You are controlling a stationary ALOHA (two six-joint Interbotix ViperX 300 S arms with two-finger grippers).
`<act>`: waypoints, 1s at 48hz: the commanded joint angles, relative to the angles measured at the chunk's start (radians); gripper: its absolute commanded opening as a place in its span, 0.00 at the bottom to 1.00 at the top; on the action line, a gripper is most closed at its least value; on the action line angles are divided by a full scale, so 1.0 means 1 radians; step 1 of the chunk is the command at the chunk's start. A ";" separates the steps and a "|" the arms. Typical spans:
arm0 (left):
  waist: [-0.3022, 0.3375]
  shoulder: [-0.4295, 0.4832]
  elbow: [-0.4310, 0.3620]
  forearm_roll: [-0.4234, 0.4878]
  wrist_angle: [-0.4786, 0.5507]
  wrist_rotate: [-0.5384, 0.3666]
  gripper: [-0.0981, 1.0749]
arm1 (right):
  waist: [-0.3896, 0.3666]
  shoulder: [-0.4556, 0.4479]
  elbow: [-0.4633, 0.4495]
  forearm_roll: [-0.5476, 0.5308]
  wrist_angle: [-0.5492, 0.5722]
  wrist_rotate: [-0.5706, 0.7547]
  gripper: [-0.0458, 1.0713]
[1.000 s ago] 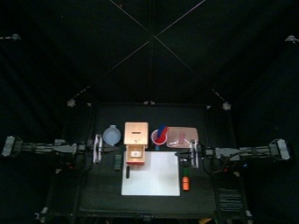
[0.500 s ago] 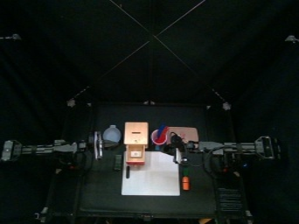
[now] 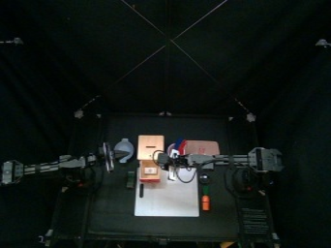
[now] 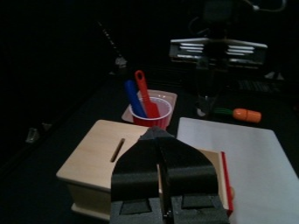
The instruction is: Grab rice from open drawer
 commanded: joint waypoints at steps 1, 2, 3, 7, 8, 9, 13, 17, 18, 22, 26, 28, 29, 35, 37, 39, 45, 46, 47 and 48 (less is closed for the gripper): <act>0.032 0.006 -0.015 0.006 -0.009 0.002 0.18 | 0.000 0.031 -0.089 -0.014 0.035 -0.003 0.09; 0.038 0.006 -0.014 0.008 -0.008 0.000 0.18 | 0.000 0.046 -0.104 -0.017 0.043 -0.003 0.10; 0.044 0.006 -0.012 0.009 -0.006 0.000 0.18 | 0.000 0.064 -0.124 -0.018 0.055 -0.005 0.10; 0.054 0.006 -0.005 0.011 -0.008 0.000 0.18 | 0.000 0.114 -0.173 -0.020 0.084 -0.014 0.12; 0.055 0.006 -0.003 0.011 -0.009 0.000 0.18 | 0.002 0.126 -0.186 -0.020 0.092 -0.020 0.13; 0.054 0.006 -0.003 0.011 -0.009 0.000 0.18 | 0.002 0.137 -0.196 -0.020 0.100 -0.025 0.14; 0.055 0.006 0.000 0.011 -0.009 0.000 0.18 | 0.002 0.179 -0.241 -0.014 0.133 -0.054 0.17; 0.054 0.006 0.003 0.012 -0.009 0.000 0.18 | 0.000 0.213 -0.276 -0.002 0.155 -0.089 0.21; 0.054 0.006 0.003 0.014 -0.009 0.000 0.18 | -0.002 0.221 -0.285 0.003 0.158 -0.097 0.23; 0.054 0.006 0.009 0.021 -0.018 0.000 0.18 | -0.009 0.249 -0.322 0.025 0.166 -0.110 0.30; 0.055 0.006 0.015 0.026 -0.026 0.000 0.18 | -0.018 0.272 -0.348 0.034 0.173 -0.112 0.39; 0.057 0.006 0.018 0.026 -0.029 0.000 0.18 | -0.023 0.279 -0.357 0.035 0.179 -0.112 0.45; 0.057 0.006 0.018 0.026 -0.031 0.000 0.18 | -0.025 0.284 -0.360 0.035 0.183 -0.112 0.47; 0.064 0.006 0.025 0.026 -0.035 0.000 0.18 | -0.031 0.305 -0.373 0.035 0.192 -0.114 0.62; 0.067 0.006 0.026 0.025 -0.035 0.002 0.18 | -0.031 0.311 -0.374 0.035 0.192 -0.114 0.66; 0.071 0.005 0.028 0.026 -0.035 0.000 0.18 | -0.031 0.318 -0.374 0.034 0.192 -0.114 0.70; 0.081 0.005 0.029 0.026 -0.035 0.002 0.18 | -0.034 0.330 -0.380 0.034 0.192 -0.117 0.74; 0.083 0.006 0.029 0.026 -0.035 0.000 0.18 | -0.035 0.330 -0.383 0.035 0.192 -0.117 0.74; 0.084 0.006 0.029 0.026 -0.035 0.002 0.18 | -0.037 0.331 -0.385 0.035 0.192 -0.117 0.74; 0.086 0.006 0.029 0.026 -0.035 0.002 0.18 | -0.038 0.331 -0.385 0.032 0.192 -0.117 0.74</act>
